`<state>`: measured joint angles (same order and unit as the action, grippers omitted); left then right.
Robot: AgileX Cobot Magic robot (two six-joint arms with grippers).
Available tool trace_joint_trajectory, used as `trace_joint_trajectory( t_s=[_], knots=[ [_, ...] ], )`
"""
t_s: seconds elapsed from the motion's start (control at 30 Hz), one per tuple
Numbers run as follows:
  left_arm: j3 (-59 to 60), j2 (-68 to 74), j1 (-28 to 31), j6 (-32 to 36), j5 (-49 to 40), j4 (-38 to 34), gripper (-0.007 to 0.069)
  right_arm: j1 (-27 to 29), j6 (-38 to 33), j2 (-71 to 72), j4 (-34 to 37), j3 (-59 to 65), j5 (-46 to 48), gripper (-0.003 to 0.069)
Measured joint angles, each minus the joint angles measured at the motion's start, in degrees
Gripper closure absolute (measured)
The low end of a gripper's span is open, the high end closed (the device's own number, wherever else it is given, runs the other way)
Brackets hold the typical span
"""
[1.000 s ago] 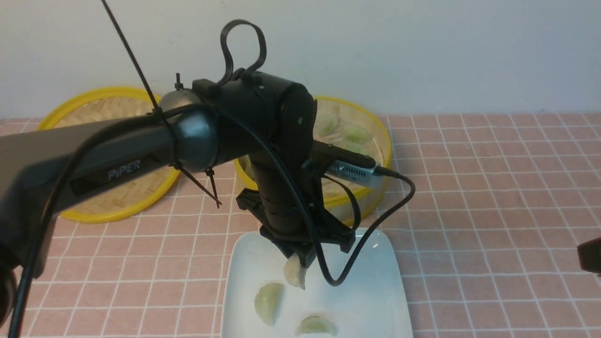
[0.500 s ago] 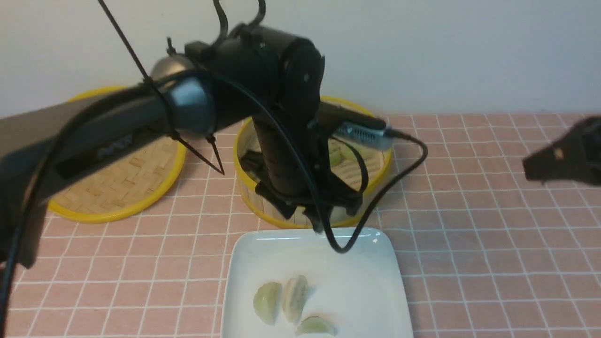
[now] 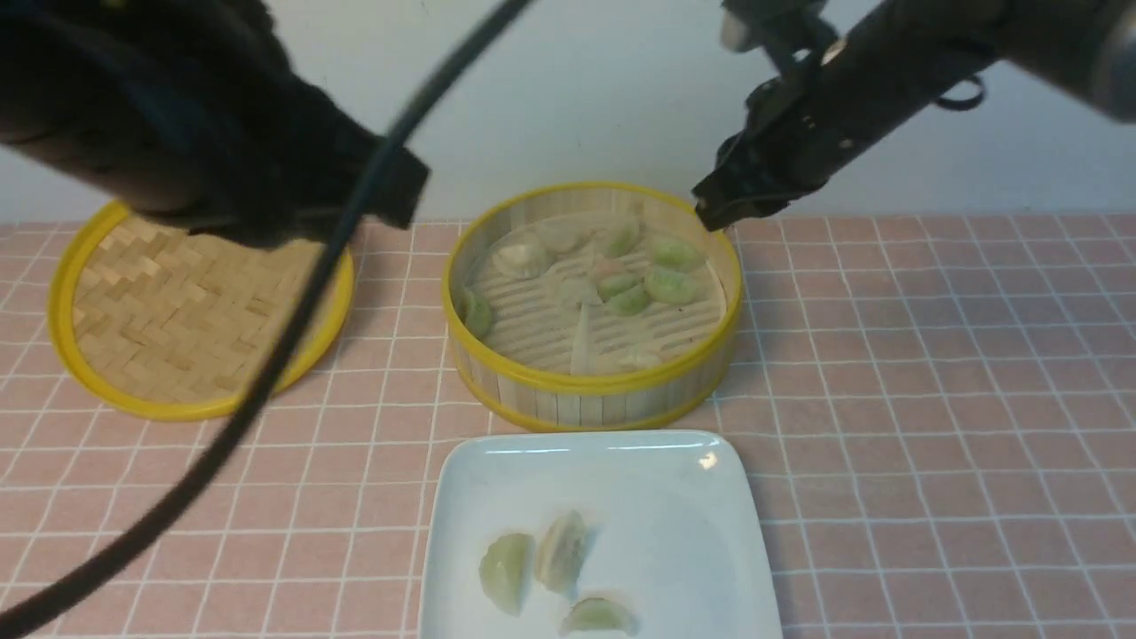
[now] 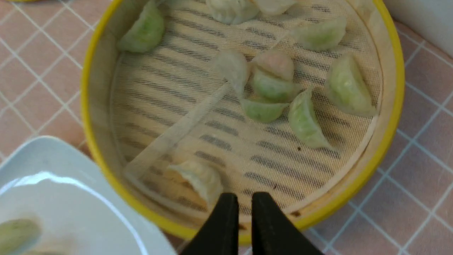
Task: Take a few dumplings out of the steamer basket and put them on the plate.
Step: Use the right arm to grab a dumpling from inside the steamer
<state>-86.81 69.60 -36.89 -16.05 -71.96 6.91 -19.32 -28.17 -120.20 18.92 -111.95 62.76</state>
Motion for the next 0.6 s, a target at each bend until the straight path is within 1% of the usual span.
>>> trace_joint_trajectory(
  t_s=[0.07,0.13,0.17,0.2,0.3,0.43,0.6],
  knots=[
    [1.67,-3.38,0.00,-0.63,-0.06,0.19,0.0631,-0.58,0.31,-5.00,-1.93,-4.83,1.24,0.0519],
    [3.83,-7.92,0.00,-1.28,-0.20,0.41,0.0631,-1.06,1.53,-11.10,-4.99,-11.14,3.52,0.0443],
    [3.83,-7.92,0.00,-1.35,-0.20,0.41,0.0631,-1.14,1.53,-11.60,-5.27,-11.68,3.79,0.0436],
    [4.92,-10.47,0.00,-1.75,-0.40,0.45,0.0631,-1.35,2.36,-15.29,-6.91,-15.80,5.21,0.0382],
    [6.43,-14.07,0.00,-2.30,-1.12,0.45,0.0631,-1.73,2.80,-20.55,-8.89,-21.95,6.61,0.0300],
    [7.62,-16.61,0.00,-2.49,-1.25,0.51,0.0631,-1.85,2.85,-24.30,-9.80,-25.55,5.79,0.0253],
    [8.00,-17.28,0.00,-2.49,-1.25,0.51,0.0631,-1.85,2.92,-26.32,-10.45,-25.91,3.31,0.0251]
  ],
)
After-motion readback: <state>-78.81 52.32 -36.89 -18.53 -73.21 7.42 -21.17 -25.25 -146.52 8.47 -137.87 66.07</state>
